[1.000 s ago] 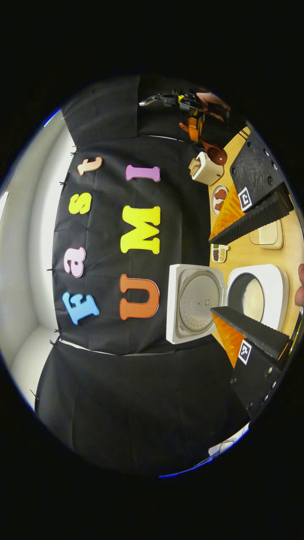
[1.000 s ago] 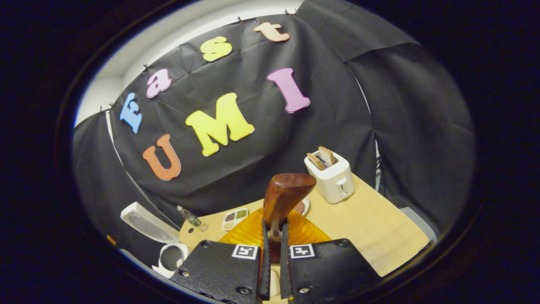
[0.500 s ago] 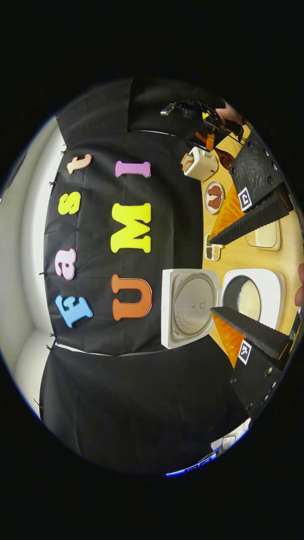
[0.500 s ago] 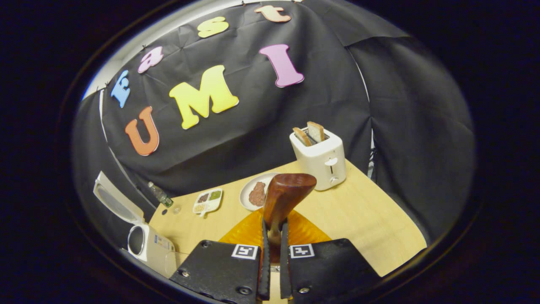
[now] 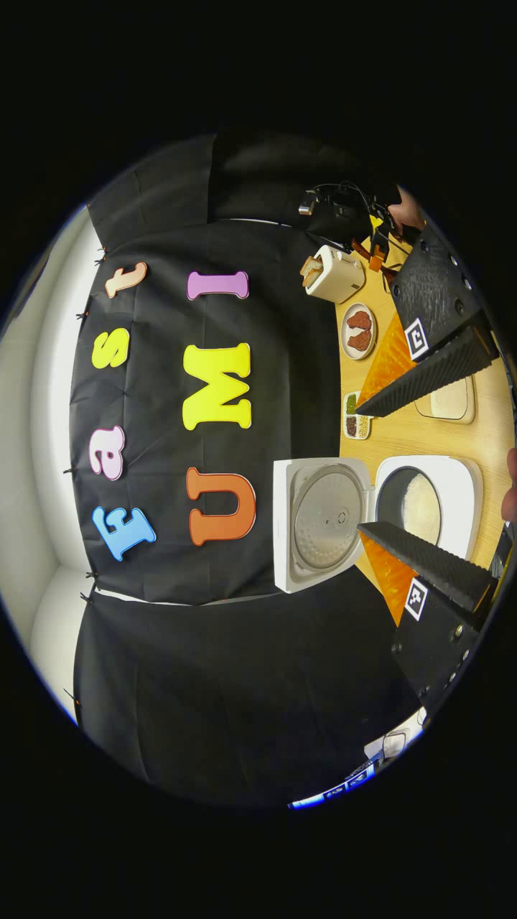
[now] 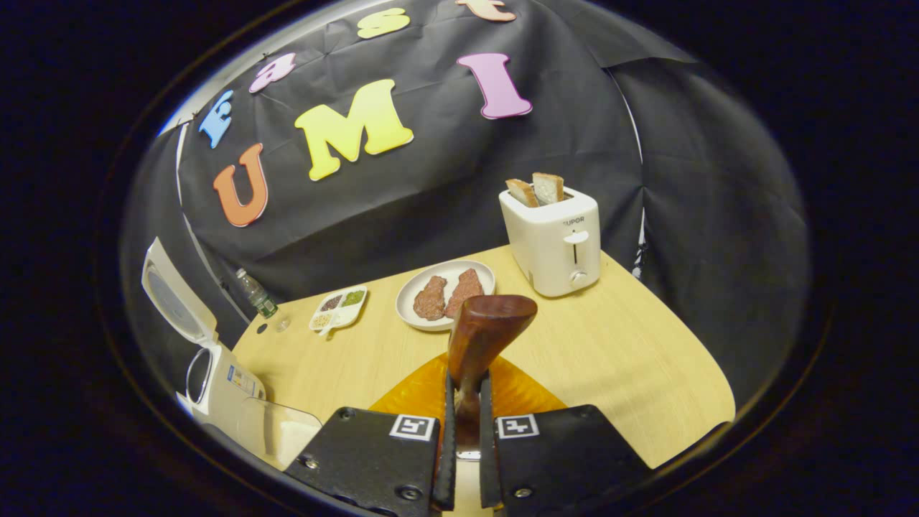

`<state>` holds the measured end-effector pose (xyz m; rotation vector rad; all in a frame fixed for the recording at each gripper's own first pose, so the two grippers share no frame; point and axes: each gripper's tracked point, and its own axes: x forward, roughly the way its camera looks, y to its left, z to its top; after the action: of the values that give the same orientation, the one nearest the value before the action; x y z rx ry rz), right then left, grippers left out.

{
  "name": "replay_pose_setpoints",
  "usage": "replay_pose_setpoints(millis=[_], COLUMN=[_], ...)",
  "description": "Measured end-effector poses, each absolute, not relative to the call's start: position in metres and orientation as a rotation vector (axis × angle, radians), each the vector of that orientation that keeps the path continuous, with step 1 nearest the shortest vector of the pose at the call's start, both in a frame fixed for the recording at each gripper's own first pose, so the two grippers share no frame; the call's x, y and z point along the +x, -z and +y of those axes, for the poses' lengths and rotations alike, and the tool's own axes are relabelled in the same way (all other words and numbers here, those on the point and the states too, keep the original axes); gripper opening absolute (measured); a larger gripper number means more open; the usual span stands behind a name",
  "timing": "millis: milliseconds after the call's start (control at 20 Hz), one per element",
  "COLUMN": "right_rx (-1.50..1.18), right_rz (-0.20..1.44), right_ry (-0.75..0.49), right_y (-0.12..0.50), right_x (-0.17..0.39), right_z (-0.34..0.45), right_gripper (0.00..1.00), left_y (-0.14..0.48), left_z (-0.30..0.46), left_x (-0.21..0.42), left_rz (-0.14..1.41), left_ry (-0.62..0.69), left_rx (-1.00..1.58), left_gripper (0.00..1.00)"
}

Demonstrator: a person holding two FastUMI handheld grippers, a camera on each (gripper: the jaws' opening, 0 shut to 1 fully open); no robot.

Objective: Close the left gripper, press the button to open the rice cooker; take a wooden spoon from the chopstick holder with the right hand, scoop a spoonful of rice and pour it into the rice cooker, then put the wooden spoon back into the chopstick holder.

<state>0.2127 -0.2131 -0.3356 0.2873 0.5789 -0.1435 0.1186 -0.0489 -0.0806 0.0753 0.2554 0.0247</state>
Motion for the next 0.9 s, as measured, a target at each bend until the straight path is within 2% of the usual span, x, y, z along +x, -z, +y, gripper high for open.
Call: replay_pose_setpoints(millis=[150, 250, 300, 350, 400, 500, 600, 650, 700, 750, 900], right_rx=[0.298, 0.259, 0.232, 0.215, 0.206, 0.185, 0.157, 0.144, 0.132, 0.119, 0.081], right_rz=[0.577, 0.558, 0.549, 0.537, 0.522, 0.477, 0.424, 0.399, 0.374, 0.350, 0.280], right_ry=[0.131, 0.118, 0.116, 0.112, 0.111, 0.124, 0.137, 0.135, 0.133, 0.132, 0.131], right_y=[0.333, 0.321, 0.315, 0.305, 0.296, 0.269, 0.239, 0.224, 0.209, 0.194, 0.152], right_x=[0.213, 0.213, 0.213, 0.214, 0.213, 0.212, 0.210, 0.208, 0.208, 0.205, 0.195], right_z=[-0.209, -0.207, -0.208, -0.208, -0.207, -0.214, -0.220, -0.221, -0.221, -0.222, -0.222], right_gripper=[0.22, 0.29, 0.49, 0.53, 0.68, 0.86, 0.85, 0.90, 0.99, 0.96, 0.96], left_y=[0.075, 0.066, 0.061, 0.054, 0.049, 0.035, 0.022, 0.015, 0.006, 0.000, -0.027], left_z=[-0.045, -0.047, -0.046, -0.043, -0.038, -0.029, -0.019, -0.015, -0.010, -0.006, 0.003], left_x=[0.120, 0.123, 0.124, 0.127, 0.131, 0.138, 0.146, 0.150, 0.155, 0.159, 0.179], left_rz=[0.248, 0.224, 0.212, 0.198, 0.185, 0.155, 0.124, 0.105, 0.084, 0.063, -0.001], left_ry=[-0.040, -0.035, -0.033, -0.034, -0.037, -0.041, -0.051, -0.055, -0.057, -0.057, -0.062], left_rx=[0.091, 0.088, 0.087, 0.094, 0.101, 0.096, 0.077, 0.069, 0.062, 0.056, 0.082], left_gripper=[0.95, 0.96, 0.96, 0.95, 0.96, 0.96, 0.96, 0.96, 0.96, 0.96, 0.96])
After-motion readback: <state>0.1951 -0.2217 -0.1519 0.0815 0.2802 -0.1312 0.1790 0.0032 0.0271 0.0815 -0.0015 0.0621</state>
